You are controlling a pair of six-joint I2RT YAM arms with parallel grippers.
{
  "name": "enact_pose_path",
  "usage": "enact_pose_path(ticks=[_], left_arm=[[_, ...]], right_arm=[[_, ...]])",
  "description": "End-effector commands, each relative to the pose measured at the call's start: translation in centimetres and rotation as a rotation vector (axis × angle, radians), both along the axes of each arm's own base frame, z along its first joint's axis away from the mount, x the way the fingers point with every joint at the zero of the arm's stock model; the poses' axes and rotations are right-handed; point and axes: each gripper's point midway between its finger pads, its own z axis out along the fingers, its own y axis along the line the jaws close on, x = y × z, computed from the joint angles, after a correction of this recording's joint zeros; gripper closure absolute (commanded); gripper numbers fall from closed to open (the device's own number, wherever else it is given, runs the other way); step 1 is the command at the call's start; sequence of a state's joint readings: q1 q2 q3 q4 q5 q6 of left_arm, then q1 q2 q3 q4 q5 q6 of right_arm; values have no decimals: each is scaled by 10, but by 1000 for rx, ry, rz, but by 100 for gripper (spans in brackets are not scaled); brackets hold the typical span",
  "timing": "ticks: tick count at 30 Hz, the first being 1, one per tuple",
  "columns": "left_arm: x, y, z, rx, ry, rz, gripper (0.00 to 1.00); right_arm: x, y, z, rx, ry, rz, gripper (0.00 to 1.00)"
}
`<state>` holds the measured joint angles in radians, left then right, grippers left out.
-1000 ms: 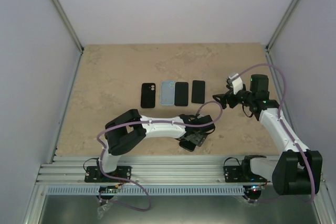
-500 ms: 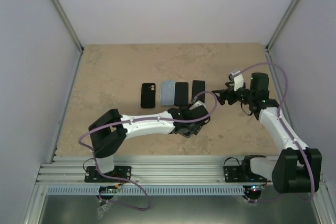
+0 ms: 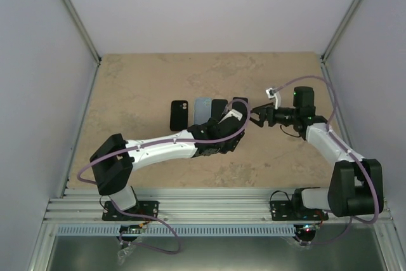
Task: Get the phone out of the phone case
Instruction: Pick up the phone at the center of the board.
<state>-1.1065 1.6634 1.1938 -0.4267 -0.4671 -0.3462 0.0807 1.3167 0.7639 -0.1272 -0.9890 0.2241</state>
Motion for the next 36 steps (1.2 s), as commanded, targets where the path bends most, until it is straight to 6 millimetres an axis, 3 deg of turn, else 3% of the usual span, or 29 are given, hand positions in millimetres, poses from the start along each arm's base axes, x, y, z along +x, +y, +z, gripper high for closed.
enact_pose_path(ticks=[1, 5, 14, 22, 29, 32, 36], left_arm=[[7, -13, 33, -86, -61, 0, 56], [8, -16, 38, -99, -59, 4, 56], [10, -20, 50, -121, -71, 5, 56], [11, -22, 55, -122, -78, -5, 56], [3, -12, 62, -113, -95, -54, 55], [0, -7, 67, -104, -109, -83, 46], [-2, 1, 79, -112, -94, -144, 19]], right_arm=[[-23, 29, 11, 91, 31, 124, 2], [-27, 41, 7, 92, 56, 161, 7], [-26, 47, -13, 114, 170, 173, 28], [-28, 52, -6, 172, 242, 208, 59], [-28, 53, 14, 188, 252, 217, 88], [-26, 54, 23, 197, 245, 222, 98], [-23, 52, 37, 210, 223, 223, 100]])
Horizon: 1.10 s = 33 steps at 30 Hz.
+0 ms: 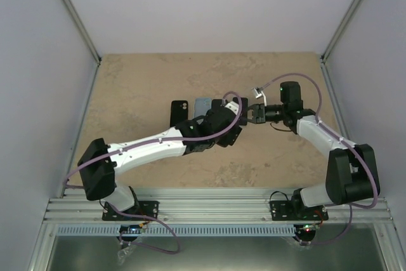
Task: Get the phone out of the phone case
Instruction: Pick up the phone at the center of the board.
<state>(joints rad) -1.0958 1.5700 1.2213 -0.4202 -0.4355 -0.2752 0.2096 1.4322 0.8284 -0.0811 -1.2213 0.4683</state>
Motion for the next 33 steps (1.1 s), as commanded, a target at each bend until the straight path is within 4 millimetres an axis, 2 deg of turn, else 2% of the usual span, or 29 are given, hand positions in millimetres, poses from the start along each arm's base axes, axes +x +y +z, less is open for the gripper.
enact_pose_path(ticks=[1, 3, 4, 7, 9, 13, 17, 23, 27, 33], left_arm=[[-3, 6, 36, -46, -26, -106, 13], [-6, 12, 48, -79, -4, -160, 2], [-8, 16, 56, -103, -2, -190, 1], [-21, 28, 79, -168, 14, -300, 1], [-37, 32, 92, -213, 33, -388, 1], [-57, 45, 103, -261, 79, -513, 1], [-65, 53, 116, -336, 138, -582, 1], [-70, 69, 140, -428, 132, -666, 1], [-75, 79, 143, -478, 152, -741, 1], [-78, 83, 132, -463, 135, -787, 1]], right_arm=[[9, -4, 26, 19, -36, -21, 99], [10, -6, 35, 37, -50, -10, 99], [10, -6, 42, 50, -64, -1, 99], [12, -8, 59, 77, -103, 18, 100], [13, -9, 69, 93, -133, 30, 99], [10, -11, 89, 141, -186, 77, 99], [4, -12, 110, 172, -257, 131, 99], [-8, -13, 142, 203, -374, 194, 99], [-17, -14, 160, 218, -436, 224, 99], [-26, -15, 175, 226, -492, 240, 99]])
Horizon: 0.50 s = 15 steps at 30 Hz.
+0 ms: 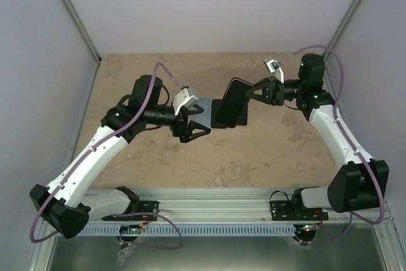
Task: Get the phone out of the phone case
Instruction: Pick up the phone at the center of the board.
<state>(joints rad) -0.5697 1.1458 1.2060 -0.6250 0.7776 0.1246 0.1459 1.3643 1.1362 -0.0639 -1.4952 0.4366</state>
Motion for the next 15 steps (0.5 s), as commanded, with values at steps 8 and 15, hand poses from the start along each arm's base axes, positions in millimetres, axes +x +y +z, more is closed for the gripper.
enact_pose_path(ticks=[8, 15], left_arm=[[-9, 2, -23, -98, 65, -98, 8], [4, -5, -19, -153, 113, -75, 14]], right_arm=[[-25, -5, 27, 30, -109, 40, 100], [-23, -3, 25, 27, -94, 31, 100]])
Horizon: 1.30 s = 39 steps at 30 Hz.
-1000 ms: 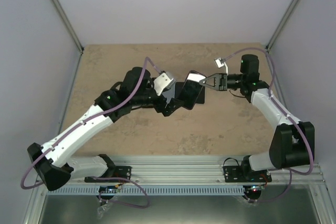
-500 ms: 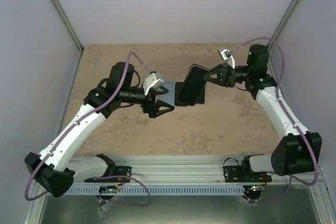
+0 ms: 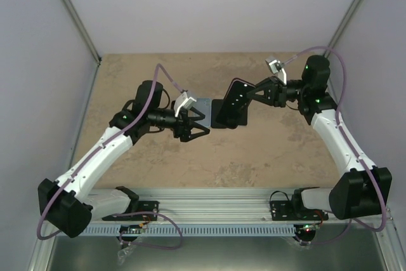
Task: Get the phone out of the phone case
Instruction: Pick up the phone at the center of the board, then remove the phone case from the phone.
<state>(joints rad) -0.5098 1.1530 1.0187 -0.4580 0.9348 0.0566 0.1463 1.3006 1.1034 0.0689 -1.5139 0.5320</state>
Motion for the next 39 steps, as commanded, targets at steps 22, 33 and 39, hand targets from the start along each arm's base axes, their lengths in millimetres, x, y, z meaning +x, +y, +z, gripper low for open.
enact_pose_path(ticks=[22, 33, 39], left_arm=[[31, -11, 16, -84, 34, 97, 25], [46, -7, 4, -35, 28, 180, 28], [41, -8, 5, -43, 23, 151, 27]], right_arm=[[-9, 8, 7, 7, -18, 40, 99], [-13, 8, 11, 10, -27, 51, 100], [-11, 8, 10, 9, -26, 43, 99]])
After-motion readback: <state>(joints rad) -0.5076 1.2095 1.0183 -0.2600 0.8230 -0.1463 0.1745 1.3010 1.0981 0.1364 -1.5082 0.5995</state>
